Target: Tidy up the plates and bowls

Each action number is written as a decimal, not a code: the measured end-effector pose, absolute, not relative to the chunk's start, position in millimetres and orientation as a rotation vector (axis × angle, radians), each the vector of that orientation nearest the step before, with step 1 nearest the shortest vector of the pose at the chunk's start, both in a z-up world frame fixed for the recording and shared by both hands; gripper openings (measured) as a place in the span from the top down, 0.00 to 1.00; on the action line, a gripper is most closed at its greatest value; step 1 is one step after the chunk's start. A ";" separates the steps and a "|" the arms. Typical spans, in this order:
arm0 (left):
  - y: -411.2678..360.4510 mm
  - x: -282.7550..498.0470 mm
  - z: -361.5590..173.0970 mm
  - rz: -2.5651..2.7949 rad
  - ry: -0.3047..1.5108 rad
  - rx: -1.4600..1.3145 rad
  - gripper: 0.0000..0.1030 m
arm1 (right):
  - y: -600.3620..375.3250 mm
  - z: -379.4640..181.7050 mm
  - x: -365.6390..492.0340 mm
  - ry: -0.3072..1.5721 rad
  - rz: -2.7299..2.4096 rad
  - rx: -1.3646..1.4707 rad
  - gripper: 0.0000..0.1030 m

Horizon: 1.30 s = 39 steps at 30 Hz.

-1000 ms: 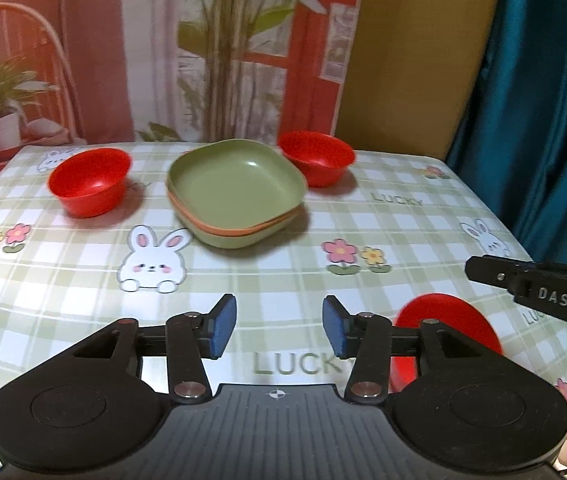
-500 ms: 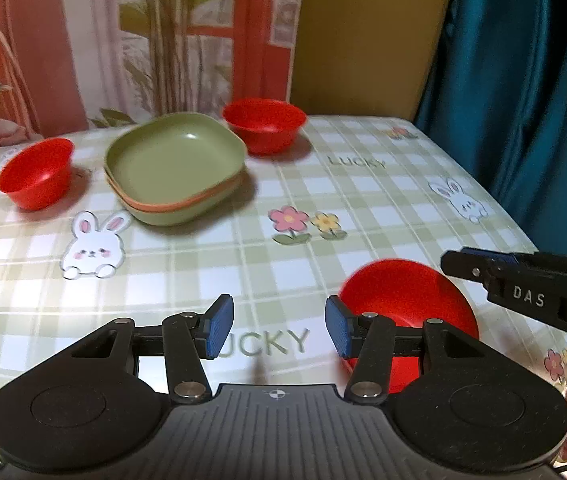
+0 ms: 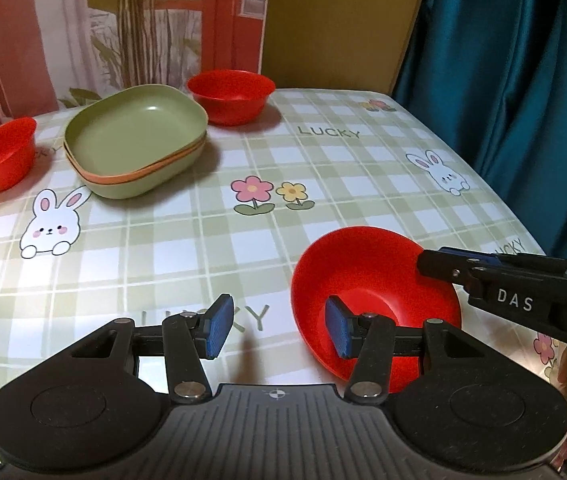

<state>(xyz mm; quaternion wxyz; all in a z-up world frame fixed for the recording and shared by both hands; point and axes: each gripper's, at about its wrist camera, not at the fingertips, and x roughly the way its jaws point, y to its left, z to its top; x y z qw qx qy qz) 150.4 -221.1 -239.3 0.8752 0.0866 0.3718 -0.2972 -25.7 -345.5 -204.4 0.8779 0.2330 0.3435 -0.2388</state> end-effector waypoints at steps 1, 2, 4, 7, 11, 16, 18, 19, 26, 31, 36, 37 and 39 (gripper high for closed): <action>-221.3 150.1 -240.1 -0.623 0.776 0.180 0.49 | -345.1 -205.2 -25.3 0.719 -0.494 0.492 0.85; -221.1 149.4 -240.7 -0.627 0.776 0.179 0.49 | -344.4 -206.2 -25.0 0.720 -0.488 0.499 0.85; -221.7 148.7 -242.5 -0.632 0.780 0.181 0.49 | -342.8 -207.8 -24.8 0.726 -0.480 0.505 0.85; -221.6 148.6 -246.0 -0.640 0.790 0.174 0.57 | -340.6 -208.6 -24.4 0.730 -0.471 0.509 0.86; -221.1 148.3 -249.5 -0.659 0.800 0.175 0.76 | -339.4 -209.1 -22.9 0.733 -0.465 0.513 0.87; -222.1 145.7 -249.9 -0.674 0.794 0.181 0.83 | -339.1 -210.1 -22.8 0.734 -0.463 0.520 0.90; -223.1 145.0 -250.8 -0.674 0.797 0.186 0.84 | -338.8 -210.4 -22.8 0.735 -0.460 0.522 0.91; -223.3 144.8 -251.5 -0.674 0.799 0.186 0.84 | -338.1 -210.5 -22.5 0.735 -0.462 0.521 0.91; -222.1 144.5 -250.9 -0.676 0.800 0.182 0.84 | -337.7 -210.9 -22.4 0.733 -0.462 0.528 0.91; -221.0 145.2 -251.4 -0.677 0.804 0.166 0.85 | -337.8 -212.1 -22.5 0.735 -0.461 0.532 0.92; -219.7 145.6 -252.4 -0.679 0.804 0.153 0.85 | -337.4 -212.9 -22.5 0.735 -0.461 0.534 0.92; -219.1 145.7 -252.6 -0.680 0.803 0.148 0.85 | -337.1 -213.3 -22.3 0.735 -0.462 0.535 0.92; -218.4 146.4 -253.1 -0.683 0.803 0.136 0.85 | -337.1 -213.2 -22.2 0.736 -0.462 0.536 0.92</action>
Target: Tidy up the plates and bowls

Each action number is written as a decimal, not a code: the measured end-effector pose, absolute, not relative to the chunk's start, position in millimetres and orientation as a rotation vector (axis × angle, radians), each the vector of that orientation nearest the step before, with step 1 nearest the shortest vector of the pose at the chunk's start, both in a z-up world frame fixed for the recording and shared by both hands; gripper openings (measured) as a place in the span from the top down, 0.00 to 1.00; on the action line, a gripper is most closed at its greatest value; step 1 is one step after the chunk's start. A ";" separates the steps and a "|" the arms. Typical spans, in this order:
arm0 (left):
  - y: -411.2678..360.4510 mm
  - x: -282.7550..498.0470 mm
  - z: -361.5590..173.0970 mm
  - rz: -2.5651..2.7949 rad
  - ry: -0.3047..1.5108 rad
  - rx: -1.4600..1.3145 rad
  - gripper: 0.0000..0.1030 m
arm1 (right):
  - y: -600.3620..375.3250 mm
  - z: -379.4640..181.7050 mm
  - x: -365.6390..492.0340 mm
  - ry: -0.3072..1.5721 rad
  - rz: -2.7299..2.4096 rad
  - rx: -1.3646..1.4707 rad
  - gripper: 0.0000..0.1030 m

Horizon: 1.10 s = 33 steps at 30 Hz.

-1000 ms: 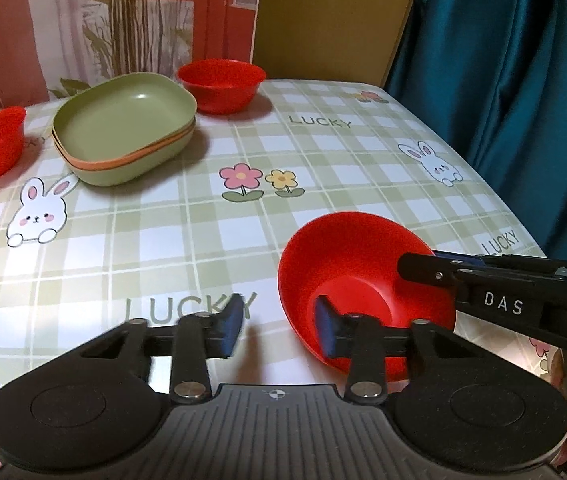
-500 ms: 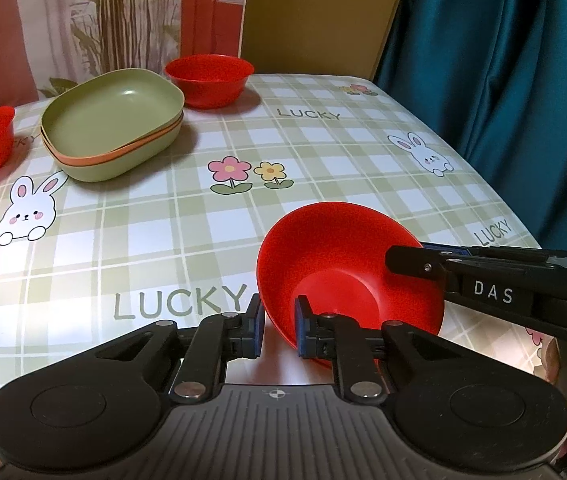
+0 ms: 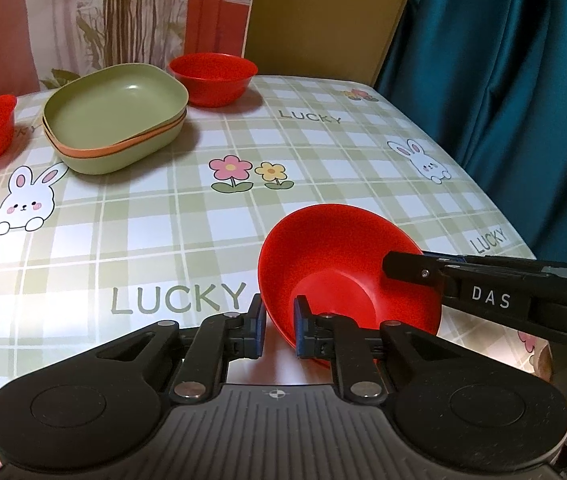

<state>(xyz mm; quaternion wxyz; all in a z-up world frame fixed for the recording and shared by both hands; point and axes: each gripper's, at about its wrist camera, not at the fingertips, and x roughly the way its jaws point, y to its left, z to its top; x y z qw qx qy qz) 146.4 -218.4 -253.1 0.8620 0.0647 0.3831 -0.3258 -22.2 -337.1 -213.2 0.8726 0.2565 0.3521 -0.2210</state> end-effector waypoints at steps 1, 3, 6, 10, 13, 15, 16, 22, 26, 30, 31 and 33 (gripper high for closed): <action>-218.3 146.9 -253.4 -0.684 0.804 0.131 0.85 | -337.1 -213.1 -22.3 0.735 -0.462 0.535 0.92; -217.5 146.9 -253.2 -0.684 0.803 0.129 0.86 | -337.1 -213.4 -22.1 0.735 -0.462 0.535 0.92; -216.9 146.7 -253.2 -0.681 0.801 0.123 0.86 | -337.2 -213.8 -21.9 0.736 -0.460 0.538 0.93; -215.5 145.9 -250.9 -0.664 0.788 0.126 0.87 | -337.0 -214.1 -19.5 0.736 -0.457 0.557 0.94; -215.6 145.8 -246.9 -0.657 0.771 0.131 0.87 | -337.4 -209.7 -16.5 0.726 -0.455 0.555 0.94; -215.6 146.5 -244.4 -0.650 0.762 0.135 0.87 | -339.4 -206.3 -12.4 0.721 -0.449 0.560 0.94; -215.2 147.5 -243.0 -0.648 0.760 0.134 0.87 | -340.4 -204.9 -10.1 0.719 -0.448 0.563 0.94; -210.3 155.5 -227.6 -0.629 0.723 0.124 0.87 | -342.7 -191.2 8.4 0.694 -0.432 0.551 0.94; -207.9 162.2 -212.8 -0.615 0.684 0.120 0.87 | -344.3 -179.0 21.1 0.667 -0.425 0.535 0.94; -204.3 166.8 -198.4 -0.612 0.648 0.120 0.87 | -345.8 -172.0 31.9 0.660 -0.419 0.522 0.94; -204.4 167.7 -196.4 -0.611 0.641 0.126 0.87 | -346.4 -170.5 34.7 0.658 -0.418 0.522 0.94; -203.8 169.8 -193.5 -0.610 0.630 0.135 0.87 | -347.1 -167.0 40.5 0.652 -0.415 0.519 0.94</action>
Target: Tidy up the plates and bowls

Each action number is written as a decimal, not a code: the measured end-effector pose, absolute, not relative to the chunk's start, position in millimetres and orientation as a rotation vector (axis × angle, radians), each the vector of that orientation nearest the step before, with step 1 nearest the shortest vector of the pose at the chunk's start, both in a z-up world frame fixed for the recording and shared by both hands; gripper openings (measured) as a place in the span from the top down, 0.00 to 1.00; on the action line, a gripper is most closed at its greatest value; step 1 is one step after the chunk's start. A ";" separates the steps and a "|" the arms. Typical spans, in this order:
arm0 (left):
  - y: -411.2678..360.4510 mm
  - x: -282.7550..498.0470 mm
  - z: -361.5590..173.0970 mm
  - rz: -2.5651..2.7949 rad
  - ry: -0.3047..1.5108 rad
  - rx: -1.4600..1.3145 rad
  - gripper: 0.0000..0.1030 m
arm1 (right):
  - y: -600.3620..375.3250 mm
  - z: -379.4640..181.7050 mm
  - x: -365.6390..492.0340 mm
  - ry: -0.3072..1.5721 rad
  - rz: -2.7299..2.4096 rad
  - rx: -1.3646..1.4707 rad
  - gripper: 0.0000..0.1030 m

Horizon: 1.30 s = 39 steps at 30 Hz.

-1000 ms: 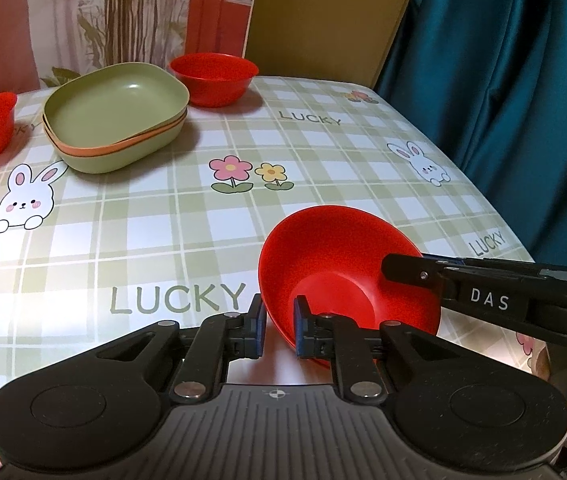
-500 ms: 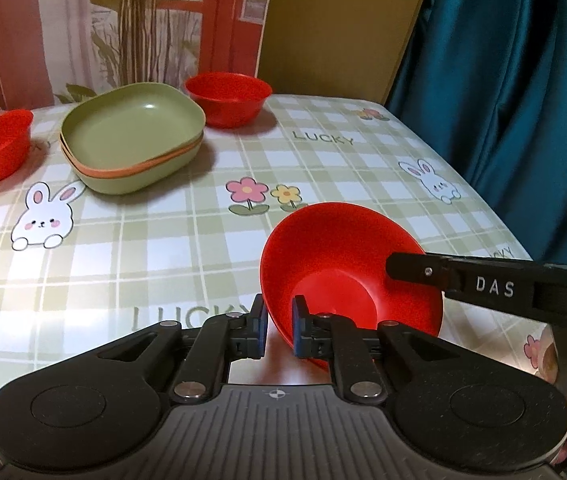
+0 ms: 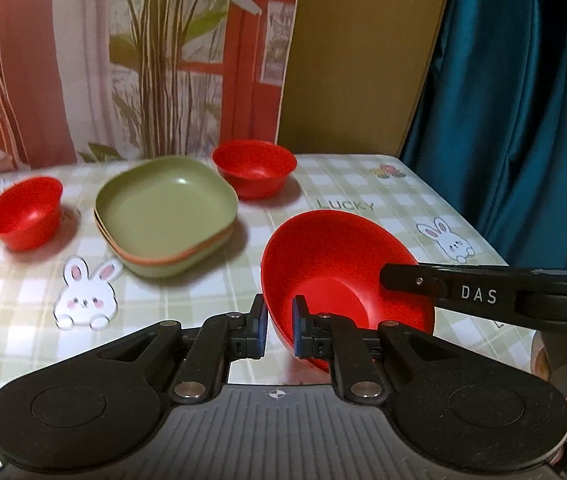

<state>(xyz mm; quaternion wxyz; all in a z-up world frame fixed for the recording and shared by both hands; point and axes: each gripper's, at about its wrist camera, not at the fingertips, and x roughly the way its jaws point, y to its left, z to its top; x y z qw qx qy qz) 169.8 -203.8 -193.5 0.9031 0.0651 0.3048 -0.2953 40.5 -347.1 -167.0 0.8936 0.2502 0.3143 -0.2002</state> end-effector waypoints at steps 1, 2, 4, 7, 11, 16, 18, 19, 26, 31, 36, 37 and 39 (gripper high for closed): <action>-202.8 170.9 -191.9 -0.610 0.625 0.134 0.87 | -347.2 -165.2 43.4 0.649 -0.413 0.517 0.94; -201.7 172.6 -190.3 -0.609 0.620 0.130 0.87 | -347.4 -163.5 46.5 0.647 -0.412 0.515 0.94; -199.9 175.8 -188.2 -0.607 0.610 0.129 0.87 | -347.7 -160.1 52.4 0.643 -0.409 0.512 0.94; -198.2 180.8 -183.9 -0.603 0.595 0.136 0.87 | -348.9 -154.5 61.2 0.636 -0.405 0.508 0.94; -192.1 189.8 -174.8 -0.592 0.576 0.129 0.87 | -347.2 -144.9 76.0 0.628 -0.394 0.487 0.94; -178.9 200.5 -163.3 -0.573 0.555 0.102 0.87 | -344.3 -130.6 99.8 0.610 -0.371 0.469 0.94; -173.4 204.0 -159.2 -0.555 0.547 0.092 0.87 | -341.5 -125.2 111.0 0.598 -0.358 0.464 0.94; -170.5 205.3 -157.4 -0.548 0.544 0.088 0.87 | -339.7 -123.2 116.5 0.594 -0.352 0.463 0.94; -141.4 229.4 -149.1 -0.493 0.550 0.048 0.87 | -322.3 -116.4 159.5 0.609 -0.301 0.445 0.94; -124.5 244.6 -142.4 -0.457 0.543 0.028 0.87 | -313.0 -113.0 187.2 0.622 -0.273 0.437 0.94; -111.9 258.9 -138.2 -0.437 0.545 0.005 0.87 | -307.5 -106.8 212.5 0.628 -0.253 0.428 0.94; -109.3 260.8 -137.0 -0.433 0.543 0.001 0.87 | -306.5 -105.9 217.5 0.629 -0.251 0.426 0.94; -104.8 266.6 -135.0 -0.424 0.540 -0.008 0.87 | -304.5 -103.3 226.8 0.630 -0.243 0.422 0.94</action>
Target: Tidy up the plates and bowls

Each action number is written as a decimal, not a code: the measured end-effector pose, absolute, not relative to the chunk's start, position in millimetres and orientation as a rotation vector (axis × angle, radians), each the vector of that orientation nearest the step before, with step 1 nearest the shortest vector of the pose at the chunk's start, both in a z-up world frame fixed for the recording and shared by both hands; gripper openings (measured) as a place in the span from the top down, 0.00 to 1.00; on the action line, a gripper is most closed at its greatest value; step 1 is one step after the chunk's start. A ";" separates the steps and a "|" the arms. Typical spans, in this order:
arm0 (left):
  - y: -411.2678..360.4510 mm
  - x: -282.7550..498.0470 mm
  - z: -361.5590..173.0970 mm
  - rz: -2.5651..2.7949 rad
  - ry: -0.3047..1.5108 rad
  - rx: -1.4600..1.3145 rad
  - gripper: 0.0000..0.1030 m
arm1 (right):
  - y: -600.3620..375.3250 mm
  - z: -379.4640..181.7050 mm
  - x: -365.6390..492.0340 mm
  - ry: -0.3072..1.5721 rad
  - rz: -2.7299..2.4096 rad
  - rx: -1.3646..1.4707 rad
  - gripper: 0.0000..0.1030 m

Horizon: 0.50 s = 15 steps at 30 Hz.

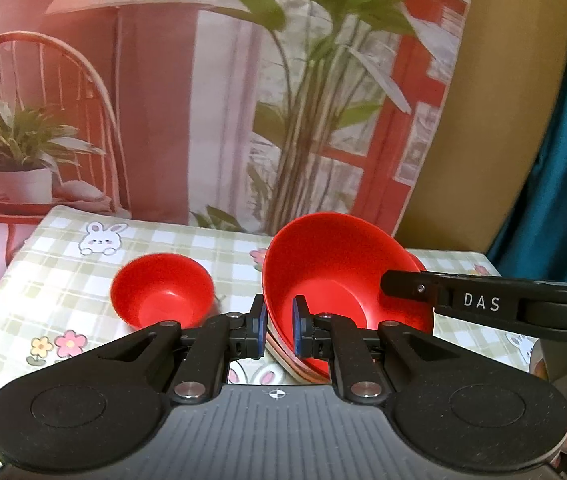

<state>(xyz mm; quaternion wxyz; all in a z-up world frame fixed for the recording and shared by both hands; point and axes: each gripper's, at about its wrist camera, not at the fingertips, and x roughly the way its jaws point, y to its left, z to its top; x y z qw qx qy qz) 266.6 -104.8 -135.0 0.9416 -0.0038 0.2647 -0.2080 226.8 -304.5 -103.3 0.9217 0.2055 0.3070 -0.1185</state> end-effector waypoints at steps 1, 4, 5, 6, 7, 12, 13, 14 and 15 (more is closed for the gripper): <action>-102.4 269.9 -133.8 -0.421 0.538 -0.012 0.87 | -304.2 -102.6 230.7 0.631 -0.240 0.420 0.94; -96.8 279.6 -132.1 -0.412 0.537 -0.027 0.87 | -301.9 -101.8 244.9 0.638 -0.226 0.417 0.94; -94.4 283.6 -131.6 -0.408 0.538 -0.033 0.87 | -301.2 -102.1 249.0 0.641 -0.222 0.416 0.94; -93.1 286.6 -131.7 -0.404 0.539 -0.038 0.87 | -300.8 -102.3 253.8 0.644 -0.217 0.416 0.94; -91.1 290.4 -131.3 -0.399 0.541 -0.043 0.87 | -300.6 -102.5 258.3 0.646 -0.213 0.415 0.94; -80.7 306.3 -126.6 -0.382 0.539 -0.049 0.87 | -300.8 -103.6 285.1 0.651 -0.192 0.419 0.94; -78.8 310.0 -125.7 -0.377 0.538 -0.050 0.87 | -300.5 -104.1 290.5 0.653 -0.187 0.416 0.94; -77.1 313.5 -124.8 -0.373 0.536 -0.050 0.87 | -300.1 -104.6 296.8 0.654 -0.182 0.412 0.94; -74.8 317.6 -124.0 -0.368 0.534 -0.050 0.87 | -299.9 -105.3 303.6 0.656 -0.177 0.412 0.94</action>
